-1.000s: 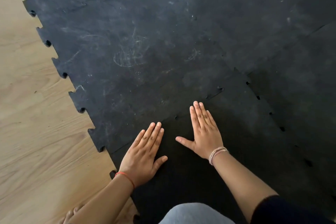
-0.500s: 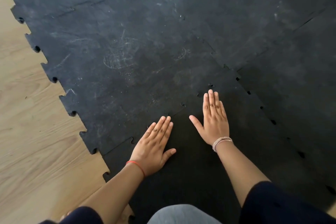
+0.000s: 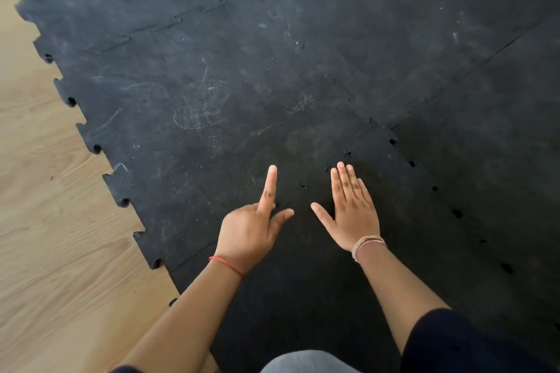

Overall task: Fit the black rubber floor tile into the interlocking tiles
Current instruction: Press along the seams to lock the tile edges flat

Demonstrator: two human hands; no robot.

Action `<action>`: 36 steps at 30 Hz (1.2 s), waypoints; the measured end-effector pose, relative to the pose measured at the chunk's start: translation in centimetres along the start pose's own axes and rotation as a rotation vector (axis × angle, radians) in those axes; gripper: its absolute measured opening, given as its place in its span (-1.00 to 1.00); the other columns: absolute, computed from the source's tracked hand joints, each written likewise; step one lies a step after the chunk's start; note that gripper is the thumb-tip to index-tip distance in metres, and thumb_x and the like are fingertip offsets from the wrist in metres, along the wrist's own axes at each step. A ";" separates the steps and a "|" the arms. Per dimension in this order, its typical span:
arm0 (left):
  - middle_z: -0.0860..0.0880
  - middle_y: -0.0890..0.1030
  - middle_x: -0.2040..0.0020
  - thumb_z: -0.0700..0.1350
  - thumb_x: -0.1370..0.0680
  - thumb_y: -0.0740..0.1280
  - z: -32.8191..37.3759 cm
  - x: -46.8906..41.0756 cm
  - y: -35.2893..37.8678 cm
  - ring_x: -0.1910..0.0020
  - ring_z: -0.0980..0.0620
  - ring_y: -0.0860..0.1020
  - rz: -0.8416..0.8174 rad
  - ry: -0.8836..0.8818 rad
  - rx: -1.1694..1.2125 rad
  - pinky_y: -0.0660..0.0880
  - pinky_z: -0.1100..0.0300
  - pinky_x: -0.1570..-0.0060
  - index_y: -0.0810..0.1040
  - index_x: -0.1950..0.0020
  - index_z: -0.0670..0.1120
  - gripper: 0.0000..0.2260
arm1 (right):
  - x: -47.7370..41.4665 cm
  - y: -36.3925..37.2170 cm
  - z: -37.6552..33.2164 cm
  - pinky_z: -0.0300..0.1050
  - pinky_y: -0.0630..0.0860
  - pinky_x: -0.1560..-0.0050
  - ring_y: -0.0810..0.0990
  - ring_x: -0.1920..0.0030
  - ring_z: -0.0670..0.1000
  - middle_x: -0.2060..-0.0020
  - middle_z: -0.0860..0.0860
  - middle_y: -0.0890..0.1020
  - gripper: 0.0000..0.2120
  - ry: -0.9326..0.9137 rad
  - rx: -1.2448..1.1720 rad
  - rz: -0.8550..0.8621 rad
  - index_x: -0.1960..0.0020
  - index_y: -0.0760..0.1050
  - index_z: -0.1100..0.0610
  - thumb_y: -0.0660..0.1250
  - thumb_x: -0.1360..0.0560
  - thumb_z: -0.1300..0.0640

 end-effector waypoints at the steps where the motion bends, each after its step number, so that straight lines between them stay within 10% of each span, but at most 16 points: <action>1: -0.03 0.57 0.47 0.20 -0.56 -0.04 0.5 -0.7 -1.4 0.56 0.01 0.50 0.118 0.000 0.006 0.38 0.23 0.61 -0.02 -0.45 -0.07 -0.44 | 0.0 0.0 0.0 -0.06 -0.20 -0.43 -0.19 -0.47 0.04 -0.45 0.04 -0.19 -0.20 -0.001 -0.001 0.005 -0.44 -0.28 0.14 -0.45 -0.40 -0.38; 5: 0.05 0.23 0.56 0.00 -0.55 0.13 1.0 -1.4 -3.8 0.64 0.09 0.23 0.364 -0.024 0.039 0.27 0.26 0.64 -0.05 -0.43 -0.07 -0.46 | 0.0 0.2 0.1 -0.05 -0.17 -0.44 -0.17 -0.47 0.04 -0.46 0.05 -0.16 -0.23 -0.006 0.003 0.023 -0.45 -0.25 0.15 -0.38 -0.44 -0.36; 8: 0.00 0.40 0.52 0.03 -0.54 0.14 0.5 -1.1 -2.7 0.56 0.04 0.38 0.330 -0.022 0.059 0.38 0.18 0.56 -0.09 -0.45 -0.07 -0.41 | -0.1 0.3 0.1 -0.05 -0.18 -0.43 -0.18 -0.47 0.04 -0.46 0.05 -0.17 -0.23 -0.007 0.001 0.017 -0.45 -0.26 0.14 -0.40 -0.43 -0.37; 10: -0.16 0.63 0.01 0.13 -0.53 0.12 -0.3 -0.1 0.3 -0.01 -0.06 0.55 0.176 -0.037 -0.015 0.46 0.06 0.04 -0.09 -0.47 -0.14 -0.34 | 0.0 0.2 0.1 -0.05 -0.18 -0.43 -0.17 -0.47 0.04 -0.46 0.05 -0.16 -0.23 -0.007 -0.007 0.016 -0.46 -0.23 0.14 -0.36 -0.45 -0.36; 12: -0.18 0.24 -0.44 0.24 -0.53 0.02 -1.1 1.6 3.8 -0.44 -0.08 0.07 -0.022 -0.052 -0.169 0.03 0.06 -0.37 -0.07 -0.48 -0.12 -0.34 | 0.1 0.1 0.1 -0.04 -0.12 -0.43 -0.12 -0.48 0.05 -0.47 0.07 -0.10 -0.25 0.002 -0.004 0.029 -0.47 -0.17 0.16 -0.25 -0.49 -0.34; 18: -0.11 0.07 -0.49 0.31 -0.52 -0.08 -2.1 3.4 7.3 -0.46 -0.04 -0.08 -0.240 -0.051 -0.341 -0.13 0.04 -0.38 0.05 -0.48 -0.07 -0.35 | 0.0 0.0 0.1 0.05 0.04 -0.43 -0.01 -0.48 0.10 -0.48 0.12 0.01 -0.26 0.015 -0.026 0.010 -0.48 -0.08 0.20 -0.23 -0.51 -0.31; 26: -0.20 0.13 -0.46 0.27 -0.54 -0.12 -1.0 1.8 7.5 -0.46 -0.09 -0.01 -0.340 0.054 -0.343 -0.07 0.04 -0.36 0.12 -0.45 -0.22 -0.32 | -1.0 -0.8 1.5 -0.10 -0.25 -0.42 -0.30 -0.46 -0.02 -0.48 0.03 -0.26 -0.22 -0.017 -0.033 -0.180 -0.46 -0.34 0.12 -0.14 -0.49 -0.34; 32: -0.11 -0.31 -0.43 0.24 -0.50 -0.25 3.4 -2.4 11.0 -0.42 -0.04 -0.31 -0.391 0.243 -0.359 -0.31 0.09 -0.39 -0.27 -0.43 -0.18 -0.33 | -4.0 -2.2 5.0 -0.04 -0.12 -0.44 -0.20 -0.48 0.09 -0.50 0.15 -0.19 -0.05 0.085 0.116 -0.319 -0.48 -0.26 0.24 0.01 -0.43 -0.40; 36: -0.13 -0.16 -0.46 0.25 -0.51 -0.21 3.1 -2.3 11.3 -0.45 -0.08 -0.20 -0.359 0.233 -0.363 -0.26 0.07 -0.41 -0.14 -0.45 -0.19 -0.33 | -4.7 -2.3 4.6 -0.03 -0.10 -0.44 -0.18 -0.49 0.12 -0.49 0.18 -0.17 -0.04 0.060 0.138 -0.395 -0.47 -0.25 0.26 0.08 -0.44 -0.38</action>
Point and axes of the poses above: each hand's wrist, its own x-axis away from the middle knuckle, its own y-axis out of the palm, z = x × y, the point moved 8 cm from there along -x, towards the middle knuckle
